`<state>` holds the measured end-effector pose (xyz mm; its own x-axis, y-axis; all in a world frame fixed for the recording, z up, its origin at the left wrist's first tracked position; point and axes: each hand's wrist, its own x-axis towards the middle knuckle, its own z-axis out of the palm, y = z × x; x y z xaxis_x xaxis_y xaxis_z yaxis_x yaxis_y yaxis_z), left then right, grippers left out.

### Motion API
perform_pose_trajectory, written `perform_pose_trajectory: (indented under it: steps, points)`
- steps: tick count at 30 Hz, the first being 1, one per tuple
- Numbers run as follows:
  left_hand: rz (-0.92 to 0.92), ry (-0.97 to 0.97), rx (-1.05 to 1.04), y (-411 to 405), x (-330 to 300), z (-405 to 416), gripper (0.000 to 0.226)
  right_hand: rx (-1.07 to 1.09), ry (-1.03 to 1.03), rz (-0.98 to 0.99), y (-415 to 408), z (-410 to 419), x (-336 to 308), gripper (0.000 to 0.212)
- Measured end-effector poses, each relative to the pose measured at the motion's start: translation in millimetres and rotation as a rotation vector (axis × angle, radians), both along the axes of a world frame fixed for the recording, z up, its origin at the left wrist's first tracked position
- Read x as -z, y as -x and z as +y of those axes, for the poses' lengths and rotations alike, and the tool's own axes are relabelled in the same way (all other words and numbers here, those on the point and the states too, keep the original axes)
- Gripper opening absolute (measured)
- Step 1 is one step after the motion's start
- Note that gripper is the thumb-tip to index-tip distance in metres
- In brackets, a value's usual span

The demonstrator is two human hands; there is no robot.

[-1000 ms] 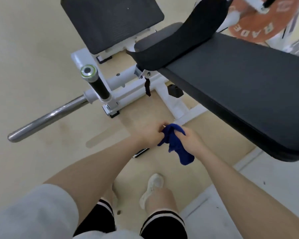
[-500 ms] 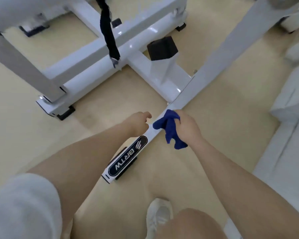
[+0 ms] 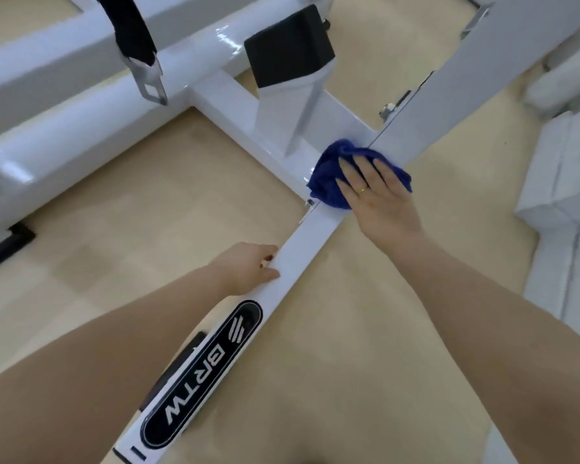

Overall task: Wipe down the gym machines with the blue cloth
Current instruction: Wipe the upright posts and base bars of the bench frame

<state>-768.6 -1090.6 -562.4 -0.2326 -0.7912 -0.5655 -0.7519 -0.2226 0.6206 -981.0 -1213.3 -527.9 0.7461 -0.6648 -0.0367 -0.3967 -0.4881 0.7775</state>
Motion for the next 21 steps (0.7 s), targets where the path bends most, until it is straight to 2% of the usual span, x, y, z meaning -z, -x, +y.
perform_pose_trajectory:
  steps: [2,4,6,8,9,12,15,17,19,21]
  points:
    - [0.051,0.019,-0.040,-1,3,5,0.042,0.065,-0.114,0.022,-6,8,15,0.048]
    - [0.082,0.030,-0.069,-4,3,8,0.042,0.118,-0.213,0.057,-10,9,19,0.059]
    - [0.133,0.027,-0.112,-7,7,10,0.044,0.098,-0.173,0.008,-9,7,-1,0.060]
    - [0.194,0.012,-0.175,-9,11,12,0.044,-0.011,-0.143,-0.225,8,0,-5,0.050]
    - [0.222,0.006,-0.197,-10,12,12,0.043,-0.030,-0.128,-0.273,15,-1,-2,0.046]
    - [0.266,0.018,-0.204,-12,12,11,0.042,0.013,-0.255,-0.300,5,13,28,0.048]
    - [0.253,0.019,-0.178,-11,11,10,0.043,0.289,-0.461,-0.484,-23,24,50,0.048]
    - [0.276,-0.023,-0.206,-9,13,15,0.046,0.390,-0.604,-0.663,-28,34,51,0.052]
    - [0.363,-0.130,-0.284,-12,13,23,0.050,0.301,-0.682,-0.751,-27,66,55,0.046]
    - [0.432,-0.203,-0.395,-22,14,33,0.048,0.144,-0.802,-0.671,-26,97,58,0.048]
